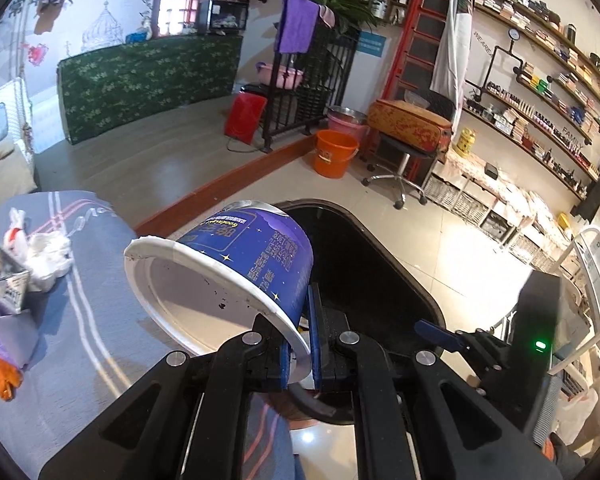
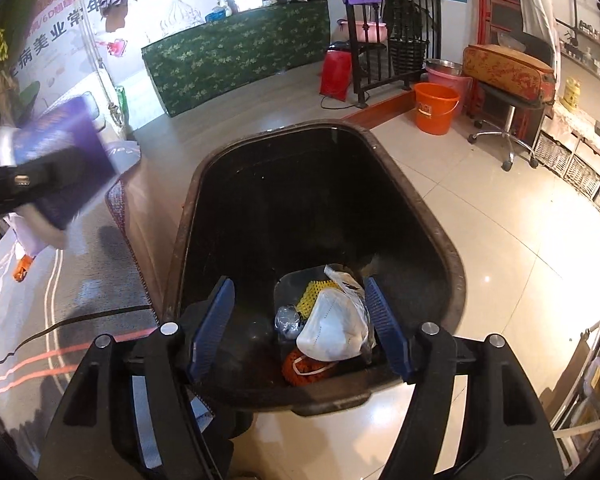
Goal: Collect trash
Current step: 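Open the right gripper to drop the strip while left drops the cup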
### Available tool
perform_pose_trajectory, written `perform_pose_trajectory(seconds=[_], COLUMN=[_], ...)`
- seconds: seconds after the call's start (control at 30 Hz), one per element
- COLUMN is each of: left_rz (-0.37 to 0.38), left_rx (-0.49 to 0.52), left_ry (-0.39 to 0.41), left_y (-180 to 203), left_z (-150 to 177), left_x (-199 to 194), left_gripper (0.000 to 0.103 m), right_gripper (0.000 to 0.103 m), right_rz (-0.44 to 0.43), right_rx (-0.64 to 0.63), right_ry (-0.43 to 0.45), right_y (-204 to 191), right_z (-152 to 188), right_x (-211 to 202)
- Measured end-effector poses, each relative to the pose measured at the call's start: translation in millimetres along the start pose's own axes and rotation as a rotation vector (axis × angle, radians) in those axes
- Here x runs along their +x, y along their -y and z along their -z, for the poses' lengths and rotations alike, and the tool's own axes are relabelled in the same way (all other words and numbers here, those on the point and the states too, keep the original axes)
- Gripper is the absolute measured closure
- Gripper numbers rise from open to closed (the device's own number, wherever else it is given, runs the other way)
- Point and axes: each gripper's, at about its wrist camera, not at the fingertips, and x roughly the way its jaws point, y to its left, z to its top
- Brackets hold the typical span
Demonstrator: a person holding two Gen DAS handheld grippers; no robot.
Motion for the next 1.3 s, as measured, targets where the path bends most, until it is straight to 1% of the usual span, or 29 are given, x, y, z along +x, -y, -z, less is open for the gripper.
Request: perform_pose_trajectory(seconds=[0.3, 0.5, 0.67, 0.73, 0.8, 0.83, 0.9, 0.93, 0.97, 1.03, 1.07, 1.1, 1.2, 1.23, 1.3], left_rz=[0.060, 0.102, 0.138, 0.137, 0.132, 0.138, 0.137, 0.125, 0.120, 0.133, 0.132, 0.123, 0.124, 0.126, 0.107], left_rx=[0.011, -0.009, 0.022, 0.033, 0.033, 0.033, 0.041, 0.043, 0.037, 0.019, 0.014, 0.008, -0.021, -0.033, -0.045], left_ry=[-0.085, -0.126, -0.174, -0.194, -0.217, -0.224, -0.227, -0.223, -0.212, -0.195, -0.195, -0.191, -0.194, -0.203, -0.195], left_y=[14.6, 16.6, 27.1, 30.9, 31.6, 32.7, 32.6, 33.7, 33.4, 32.3, 32.2, 31.6, 26.7, 24.1, 18.2], left_z=[-10.3, -21.3, -27.0, -26.9, -28.0, -28.8, -30.8, -31.7, -33.3, -35.4, -35.6, -36.1, -35.4, -33.8, -32.6], left_x=[36.3, 56.9, 70.0, 74.5, 78.9, 80.4, 81.0, 80.2, 78.9, 76.4, 76.3, 75.8, 71.5, 69.9, 65.9], left_gripper=[0.095, 0.095, 0.095, 0.095, 0.093, 0.090, 0.075, 0.054, 0.039, 0.032, 0.025, 0.023, 0.020, 0.016, 0.015], right_gripper=[0.035, 0.035, 0.035, 0.034, 0.034, 0.034, 0.034, 0.034, 0.034, 0.034, 0.033, 0.033, 0.033, 0.033, 0.032], right_rz=[-0.019, -0.027, -0.033, -0.034, -0.032, -0.033, -0.035, -0.039, -0.042, -0.045, -0.048, -0.050, -0.056, -0.057, -0.062], right_rx=[0.002, -0.004, -0.003, 0.001, 0.002, 0.001, 0.000, 0.000, -0.002, -0.007, -0.010, -0.012, -0.017, -0.017, -0.017], right_ry=[0.007, -0.007, -0.009, -0.011, -0.013, -0.014, -0.018, -0.021, -0.023, -0.023, -0.023, -0.024, -0.024, -0.024, -0.023], right_y=[8.0, 2.1, 1.9, 2.1, 2.2, 1.9, 0.8, -0.2, -1.2, -3.0, -4.4, -5.9, -9.2, -10.2, -10.9], right_z=[11.2, 16.0, 16.5, 16.0, 17.5, 18.2, 19.7, 20.3, 20.7, 21.4, 21.8, 22.2, 20.9, 20.8, 20.0], right_x=[-22.3, -22.9, -25.3, -25.4, -26.0, -26.0, -26.0, -25.7, -25.7, -26.0, -26.1, -26.1, -25.7, -25.7, -25.7])
